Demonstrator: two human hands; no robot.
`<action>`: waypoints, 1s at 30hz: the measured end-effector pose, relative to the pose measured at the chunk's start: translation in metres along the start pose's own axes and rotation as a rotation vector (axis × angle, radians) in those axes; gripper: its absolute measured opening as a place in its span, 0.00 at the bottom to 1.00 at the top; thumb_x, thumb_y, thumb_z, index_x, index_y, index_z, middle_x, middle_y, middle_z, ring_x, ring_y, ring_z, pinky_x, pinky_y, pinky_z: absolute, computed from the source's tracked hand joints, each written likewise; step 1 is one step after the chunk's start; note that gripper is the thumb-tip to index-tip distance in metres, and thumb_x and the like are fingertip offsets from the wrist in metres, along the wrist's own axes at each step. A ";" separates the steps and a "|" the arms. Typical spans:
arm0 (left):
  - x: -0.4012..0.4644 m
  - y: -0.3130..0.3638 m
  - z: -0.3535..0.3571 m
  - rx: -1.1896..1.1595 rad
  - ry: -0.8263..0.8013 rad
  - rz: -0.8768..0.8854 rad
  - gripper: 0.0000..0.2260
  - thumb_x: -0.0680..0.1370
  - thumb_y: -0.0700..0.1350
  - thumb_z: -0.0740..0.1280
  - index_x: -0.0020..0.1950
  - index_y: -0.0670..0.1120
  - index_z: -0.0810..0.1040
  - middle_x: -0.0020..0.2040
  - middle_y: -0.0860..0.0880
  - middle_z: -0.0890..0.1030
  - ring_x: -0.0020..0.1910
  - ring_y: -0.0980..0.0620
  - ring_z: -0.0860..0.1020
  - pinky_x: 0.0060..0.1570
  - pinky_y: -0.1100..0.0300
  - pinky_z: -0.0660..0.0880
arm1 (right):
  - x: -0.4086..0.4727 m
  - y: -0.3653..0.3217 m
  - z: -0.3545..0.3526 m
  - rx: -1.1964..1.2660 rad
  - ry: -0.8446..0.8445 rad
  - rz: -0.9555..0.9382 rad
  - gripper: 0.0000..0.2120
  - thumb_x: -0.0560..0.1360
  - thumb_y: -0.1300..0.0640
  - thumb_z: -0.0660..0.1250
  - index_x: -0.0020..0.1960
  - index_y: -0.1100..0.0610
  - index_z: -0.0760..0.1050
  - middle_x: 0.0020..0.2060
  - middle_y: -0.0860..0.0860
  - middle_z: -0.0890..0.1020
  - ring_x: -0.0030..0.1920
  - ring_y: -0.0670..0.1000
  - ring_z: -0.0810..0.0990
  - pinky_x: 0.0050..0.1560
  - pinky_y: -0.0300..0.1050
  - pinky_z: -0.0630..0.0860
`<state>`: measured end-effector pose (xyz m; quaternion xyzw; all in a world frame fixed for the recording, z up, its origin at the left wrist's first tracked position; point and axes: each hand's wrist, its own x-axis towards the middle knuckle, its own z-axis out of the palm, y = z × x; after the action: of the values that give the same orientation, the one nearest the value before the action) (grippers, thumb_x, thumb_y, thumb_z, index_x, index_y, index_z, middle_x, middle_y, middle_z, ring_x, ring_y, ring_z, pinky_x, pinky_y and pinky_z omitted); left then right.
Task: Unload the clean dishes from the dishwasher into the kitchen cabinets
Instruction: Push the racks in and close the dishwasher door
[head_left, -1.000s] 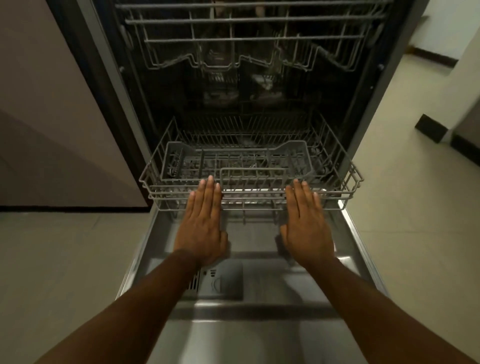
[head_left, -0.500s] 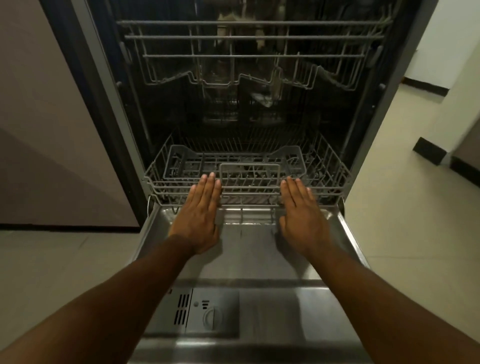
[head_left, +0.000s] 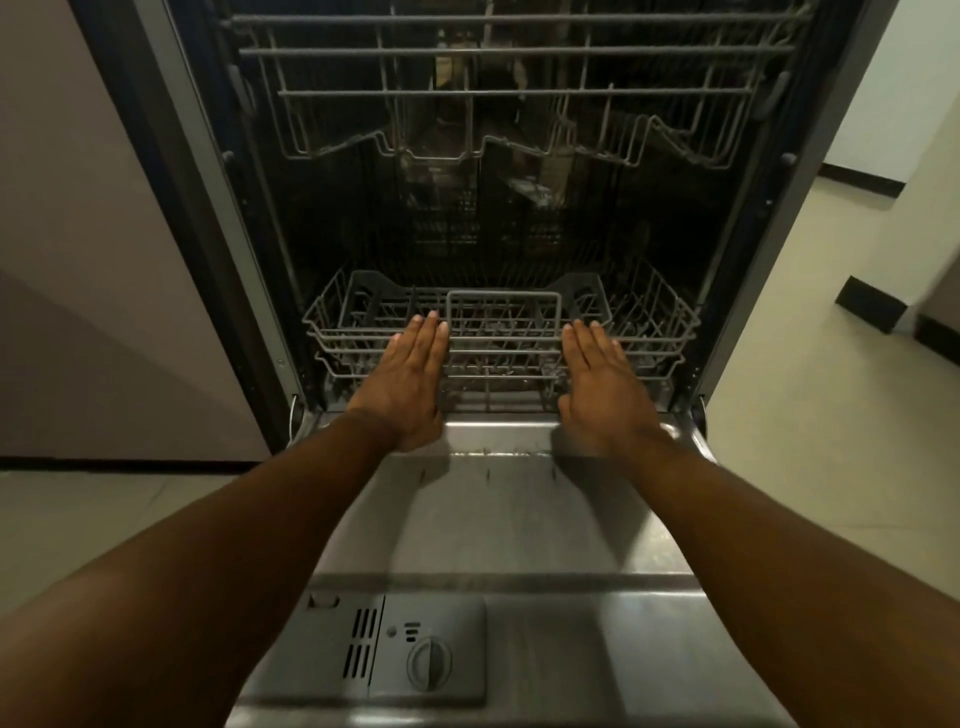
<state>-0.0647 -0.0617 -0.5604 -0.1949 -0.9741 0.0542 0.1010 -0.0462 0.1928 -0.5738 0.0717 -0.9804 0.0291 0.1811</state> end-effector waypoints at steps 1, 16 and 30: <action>0.004 -0.001 0.001 -0.006 -0.002 0.000 0.41 0.78 0.52 0.59 0.78 0.43 0.31 0.78 0.43 0.32 0.77 0.46 0.32 0.75 0.53 0.34 | 0.003 0.001 0.000 -0.002 -0.010 0.002 0.40 0.77 0.53 0.62 0.80 0.57 0.41 0.80 0.54 0.45 0.79 0.54 0.41 0.79 0.51 0.43; 0.010 -0.003 -0.002 0.006 -0.039 0.016 0.46 0.76 0.56 0.62 0.77 0.41 0.32 0.78 0.41 0.33 0.77 0.44 0.33 0.77 0.48 0.39 | 0.013 0.001 -0.002 -0.100 -0.134 0.009 0.46 0.77 0.51 0.64 0.79 0.58 0.33 0.78 0.56 0.36 0.78 0.57 0.34 0.78 0.52 0.38; -0.036 0.024 -0.029 0.040 0.017 0.018 0.43 0.78 0.60 0.57 0.78 0.40 0.34 0.78 0.40 0.34 0.78 0.44 0.34 0.76 0.50 0.37 | -0.039 -0.027 -0.019 -0.082 -0.142 -0.039 0.53 0.73 0.41 0.65 0.78 0.60 0.30 0.77 0.57 0.32 0.77 0.57 0.31 0.75 0.53 0.33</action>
<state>-0.0169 -0.0516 -0.5425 -0.2020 -0.9701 0.0731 0.1129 0.0008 0.1725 -0.5696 0.0850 -0.9896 -0.0196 0.1146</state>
